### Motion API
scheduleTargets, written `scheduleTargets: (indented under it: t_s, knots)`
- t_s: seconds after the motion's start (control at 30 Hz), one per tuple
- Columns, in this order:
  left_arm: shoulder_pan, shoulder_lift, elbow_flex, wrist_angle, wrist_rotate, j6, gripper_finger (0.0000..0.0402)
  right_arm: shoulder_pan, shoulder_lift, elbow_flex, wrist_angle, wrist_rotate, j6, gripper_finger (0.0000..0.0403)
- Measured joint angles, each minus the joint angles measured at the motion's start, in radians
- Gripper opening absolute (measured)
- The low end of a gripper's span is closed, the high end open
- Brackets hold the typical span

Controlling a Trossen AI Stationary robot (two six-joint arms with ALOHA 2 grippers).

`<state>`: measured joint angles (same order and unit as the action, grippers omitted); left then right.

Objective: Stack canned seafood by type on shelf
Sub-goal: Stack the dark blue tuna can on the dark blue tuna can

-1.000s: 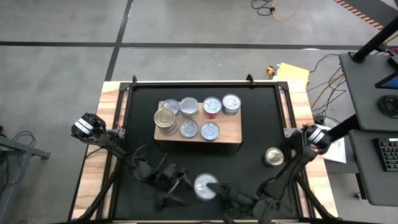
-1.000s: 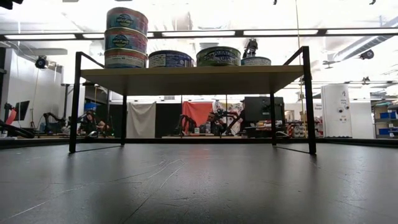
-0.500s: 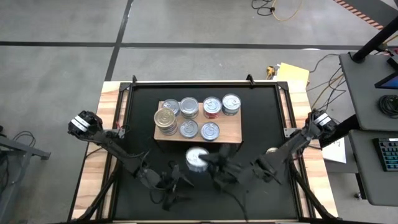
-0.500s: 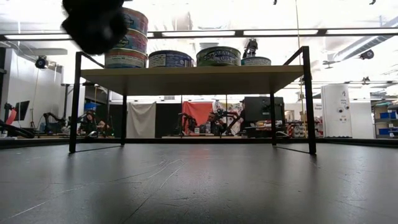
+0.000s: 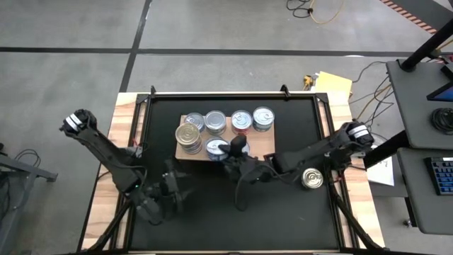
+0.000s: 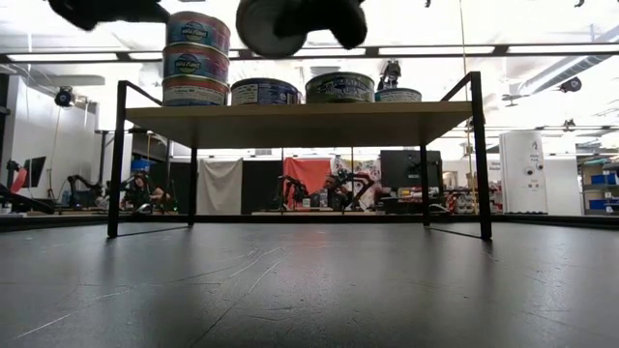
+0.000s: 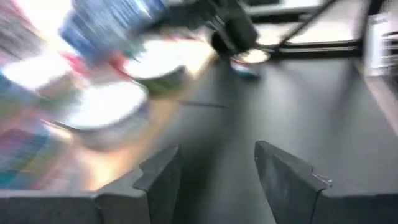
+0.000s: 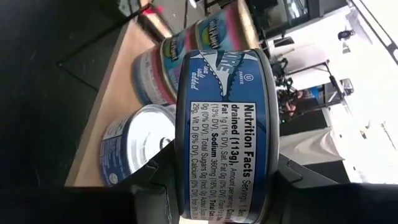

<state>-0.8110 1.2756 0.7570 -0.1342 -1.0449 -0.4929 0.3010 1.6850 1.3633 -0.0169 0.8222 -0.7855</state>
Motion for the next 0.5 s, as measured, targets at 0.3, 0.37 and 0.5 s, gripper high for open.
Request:
scheduleTargets:
  t_s: [0.3, 0.37, 0.5]
  knots:
    - [-0.009, 0.014, 0.000, -0.267, -0.247, 0.039, 0.0175, -0.024, 0.042, 0.001, 0.005, -0.010, -0.023, 0.0126]
    - [-0.009, 0.018, -0.001, -0.339, -0.259, -0.005, 0.0172, -0.025, 0.044, 0.001, 0.000, -0.011, -0.023, 0.0126]
    - [-0.009, 0.019, -0.001, -0.401, -0.296, -0.051, 0.0167, -0.034, 0.045, 0.001, 0.000, -0.019, 0.007, 0.0126]
